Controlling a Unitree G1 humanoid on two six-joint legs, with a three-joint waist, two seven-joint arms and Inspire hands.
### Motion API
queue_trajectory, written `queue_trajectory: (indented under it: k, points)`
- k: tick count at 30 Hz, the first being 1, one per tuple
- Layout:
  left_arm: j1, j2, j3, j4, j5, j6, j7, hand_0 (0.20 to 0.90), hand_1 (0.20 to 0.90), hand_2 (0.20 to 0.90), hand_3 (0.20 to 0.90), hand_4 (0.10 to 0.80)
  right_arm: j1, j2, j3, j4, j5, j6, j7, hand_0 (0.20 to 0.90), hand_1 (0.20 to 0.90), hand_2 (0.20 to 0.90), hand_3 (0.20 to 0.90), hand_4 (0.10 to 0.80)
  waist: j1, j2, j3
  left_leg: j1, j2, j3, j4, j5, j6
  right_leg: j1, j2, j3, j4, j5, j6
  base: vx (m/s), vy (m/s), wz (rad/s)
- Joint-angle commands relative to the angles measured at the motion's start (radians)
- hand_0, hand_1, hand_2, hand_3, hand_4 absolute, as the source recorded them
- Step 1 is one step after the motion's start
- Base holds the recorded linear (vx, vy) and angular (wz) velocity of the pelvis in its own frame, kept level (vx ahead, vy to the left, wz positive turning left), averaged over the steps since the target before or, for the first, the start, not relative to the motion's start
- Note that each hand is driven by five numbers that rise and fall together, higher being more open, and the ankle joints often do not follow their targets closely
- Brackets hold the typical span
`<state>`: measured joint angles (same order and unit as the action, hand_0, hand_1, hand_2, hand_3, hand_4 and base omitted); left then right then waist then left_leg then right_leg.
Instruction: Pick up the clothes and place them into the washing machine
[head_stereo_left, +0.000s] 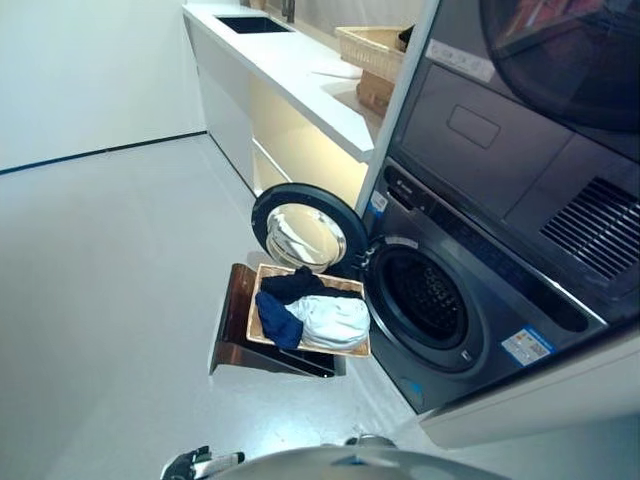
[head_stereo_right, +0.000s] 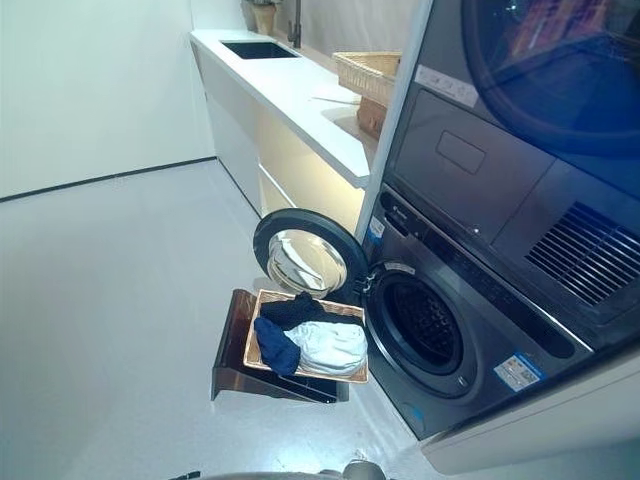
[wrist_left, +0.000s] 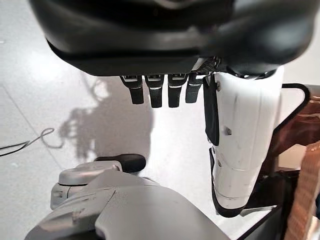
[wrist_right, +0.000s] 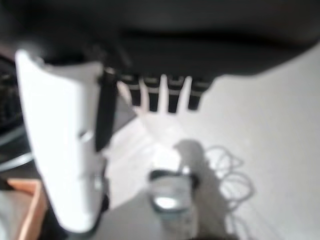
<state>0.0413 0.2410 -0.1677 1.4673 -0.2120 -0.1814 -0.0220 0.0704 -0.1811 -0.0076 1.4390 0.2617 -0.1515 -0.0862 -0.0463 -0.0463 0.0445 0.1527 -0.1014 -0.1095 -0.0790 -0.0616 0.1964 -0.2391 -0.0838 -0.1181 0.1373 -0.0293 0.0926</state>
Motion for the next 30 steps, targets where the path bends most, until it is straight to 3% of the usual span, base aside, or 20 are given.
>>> queue_trajectory:
  k: [1, 3, 7, 9, 10, 20, 23, 25, 30]
  points:
    - [-0.027, 0.001, 0.033, 0.021, -0.013, -0.041, 0.004, 0.900, 0.900, 0.900, 0.900, 0.800, -0.032, -0.034, -0.021, 0.025, 0.027, -0.034, -0.021, 0.900, 0.900, 0.900, 0.900, 0.800, -0.016, 0.006, -0.008, 0.006, -0.018, 0.042, -0.008, -0.062, -0.117, 0.013, -0.005, 0.055, -0.125, 0.194, 0.019, 0.129, -0.030, 0.13]
    - [-0.024, -0.003, 0.028, 0.022, -0.023, -0.042, 0.008, 0.900, 0.900, 0.900, 0.900, 0.800, -0.024, -0.031, -0.024, 0.020, 0.022, -0.034, -0.023, 0.900, 0.900, 0.900, 0.900, 0.800, -0.025, -0.004, -0.007, 0.025, -0.019, 0.030, -0.008, -0.074, -0.119, -0.003, 0.011, 0.090, -0.161, 0.224, 0.025, 0.140, -0.037, 0.13]
    - [-0.022, -0.005, 0.026, 0.025, -0.031, -0.043, 0.014, 0.900, 0.900, 0.900, 0.900, 0.800, -0.011, -0.027, -0.024, 0.016, 0.019, -0.033, -0.018, 0.900, 0.900, 0.900, 0.900, 0.800, -0.033, -0.008, -0.009, 0.044, -0.012, 0.013, -0.007, -0.079, -0.125, -0.007, 0.023, 0.104, -0.135, 0.222, 0.024, 0.163, -0.069, 0.20]
    - [-0.022, -0.007, 0.026, 0.022, -0.034, -0.040, 0.013, 0.900, 0.900, 0.900, 0.900, 0.800, -0.005, -0.029, -0.021, 0.007, 0.017, -0.036, -0.018, 0.900, 0.900, 0.900, 0.900, 0.800, -0.037, -0.006, -0.016, 0.056, -0.003, 0.007, -0.002, -0.084, -0.131, -0.014, 0.034, 0.091, -0.076, 0.190, 0.016, 0.187, -0.123, 0.17]
    - [-0.021, -0.010, 0.029, 0.025, -0.031, -0.042, 0.012, 0.900, 0.900, 0.900, 0.900, 0.800, -0.003, -0.028, -0.020, 0.011, 0.014, -0.037, -0.020, 0.900, 0.900, 0.900, 0.900, 0.800, -0.031, -0.005, -0.031, 0.058, 0.001, 0.008, -0.003, -0.089, -0.137, 0.009, 0.031, 0.054, -0.084, 0.175, 0.010, 0.179, -0.129, 0.08]
    - [-0.032, -0.029, 0.026, 0.003, -0.046, -0.052, 0.022, 0.900, 0.900, 0.900, 0.900, 0.800, -0.047, -0.070, -0.021, -0.006, 0.019, -0.051, -0.030, 0.900, 0.900, 0.900, 0.900, 0.800, -0.026, 0.020, -0.075, 0.054, 0.047, 0.014, 0.032, -0.072, -0.177, 0.045, 0.073, 0.020, -0.095, 0.122, -0.018, 0.167, -0.128, 0.06]
    - [-0.032, -0.032, 0.028, 0.001, -0.051, -0.053, 0.023, 0.900, 0.900, 0.900, 0.900, 0.800, -0.051, -0.070, -0.022, -0.005, 0.018, -0.050, -0.032, 0.900, 0.900, 0.900, 0.900, 0.800, -0.018, 0.023, -0.078, 0.053, 0.054, 0.028, 0.047, -0.057, -0.185, 0.060, 0.081, 0.004, -0.113, 0.124, -0.025, 0.124, -0.099, -0.23]
    - [-0.031, -0.033, 0.040, -0.010, -0.055, -0.053, 0.023, 0.900, 0.900, 0.900, 0.900, 0.800, -0.047, -0.069, -0.012, -0.011, 0.001, -0.046, -0.032, 0.900, 0.900, 0.900, 0.900, 0.800, 0.000, 0.015, -0.086, 0.051, 0.062, 0.065, 0.072, -0.032, -0.202, 0.085, 0.097, -0.048, -0.164, 0.134, -0.022, 0.127, -0.124, -0.51]
    - [-0.040, -0.039, 0.037, -0.016, -0.054, -0.052, 0.021, 0.900, 0.900, 0.900, 0.900, 0.800, -0.039, -0.072, -0.014, -0.008, 0.008, -0.046, -0.026, 0.900, 0.900, 0.900, 0.900, 0.800, 0.001, 0.008, -0.090, 0.029, 0.068, 0.076, 0.148, -0.021, -0.212, 0.101, 0.110, -0.037, -0.165, 0.115, -0.036, 0.108, -0.104, -0.06]
